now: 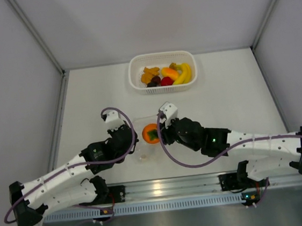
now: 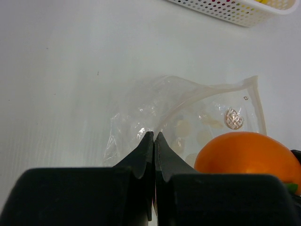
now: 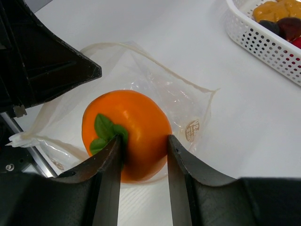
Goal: Open the zip-top bag and remove the fake food
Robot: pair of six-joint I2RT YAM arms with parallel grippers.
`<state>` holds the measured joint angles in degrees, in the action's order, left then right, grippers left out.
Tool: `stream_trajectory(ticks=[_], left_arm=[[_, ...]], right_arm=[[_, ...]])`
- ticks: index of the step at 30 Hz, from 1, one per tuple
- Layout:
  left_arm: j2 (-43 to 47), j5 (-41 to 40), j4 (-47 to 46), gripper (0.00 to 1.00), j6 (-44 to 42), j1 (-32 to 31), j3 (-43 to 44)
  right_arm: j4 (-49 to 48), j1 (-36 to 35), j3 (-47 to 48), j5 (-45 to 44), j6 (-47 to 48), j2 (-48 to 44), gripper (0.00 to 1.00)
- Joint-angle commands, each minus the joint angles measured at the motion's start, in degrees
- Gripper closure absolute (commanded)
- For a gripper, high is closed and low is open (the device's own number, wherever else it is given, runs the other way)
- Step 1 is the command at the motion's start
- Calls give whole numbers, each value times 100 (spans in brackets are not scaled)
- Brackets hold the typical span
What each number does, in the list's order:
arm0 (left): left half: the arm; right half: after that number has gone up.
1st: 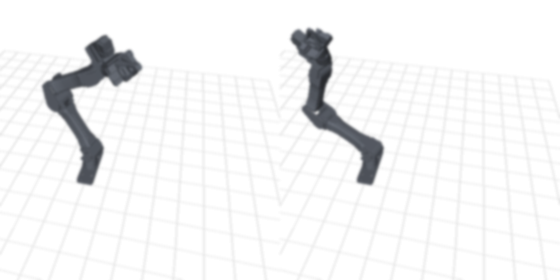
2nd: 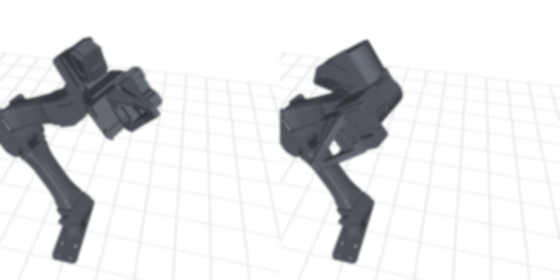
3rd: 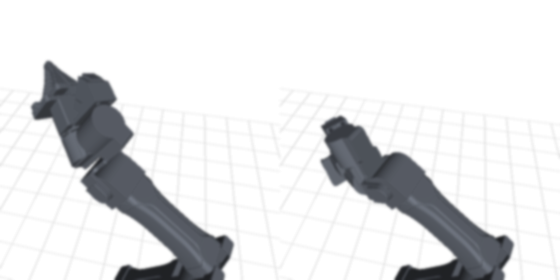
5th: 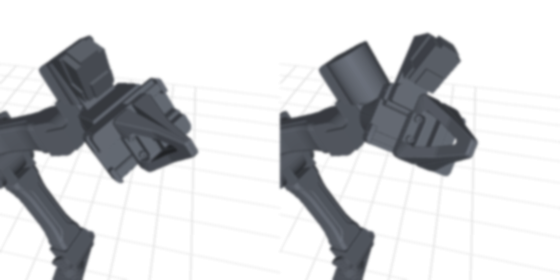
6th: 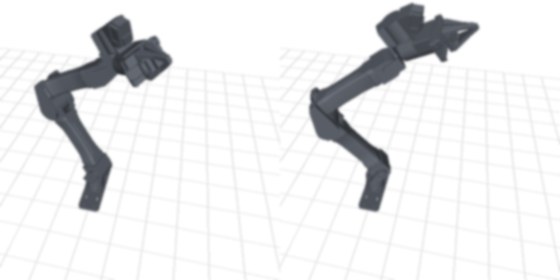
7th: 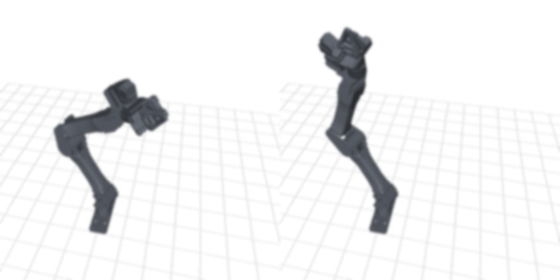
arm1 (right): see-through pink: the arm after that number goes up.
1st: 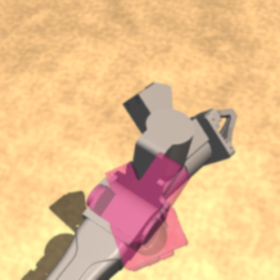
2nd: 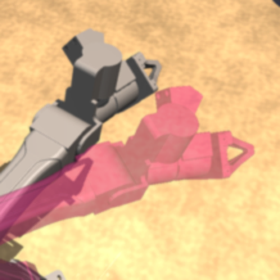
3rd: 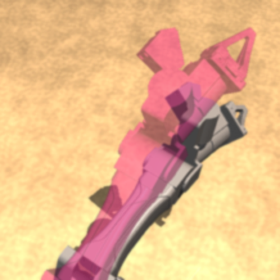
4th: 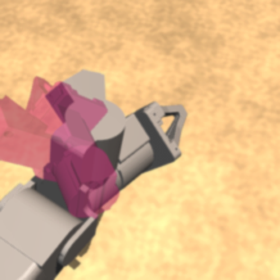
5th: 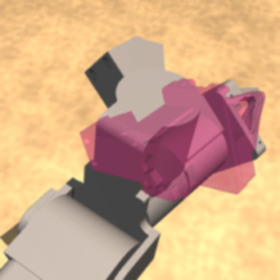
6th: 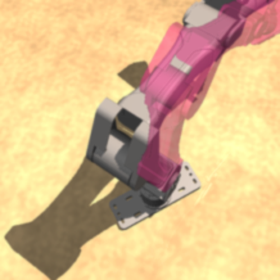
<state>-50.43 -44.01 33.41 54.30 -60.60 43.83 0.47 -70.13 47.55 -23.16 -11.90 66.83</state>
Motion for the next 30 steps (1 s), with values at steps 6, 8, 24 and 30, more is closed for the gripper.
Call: stream_trajectory(ticks=[6,8,24,30], left_arm=[[-80,-257,-142,100,133,-5,90],[-116,-275,-142,100,142,4,73],[323,-170,-124,100,107,13,-59],[359,-64,-124,100,72,13,2]], right_arm=[[638,297,983,73,-40,-319,88],[709,526,1107,336,-58,-363,88],[1060,3944,2740,2034,-321,1180,87],[1016,4771,3865,2210,-489,2790,86]])
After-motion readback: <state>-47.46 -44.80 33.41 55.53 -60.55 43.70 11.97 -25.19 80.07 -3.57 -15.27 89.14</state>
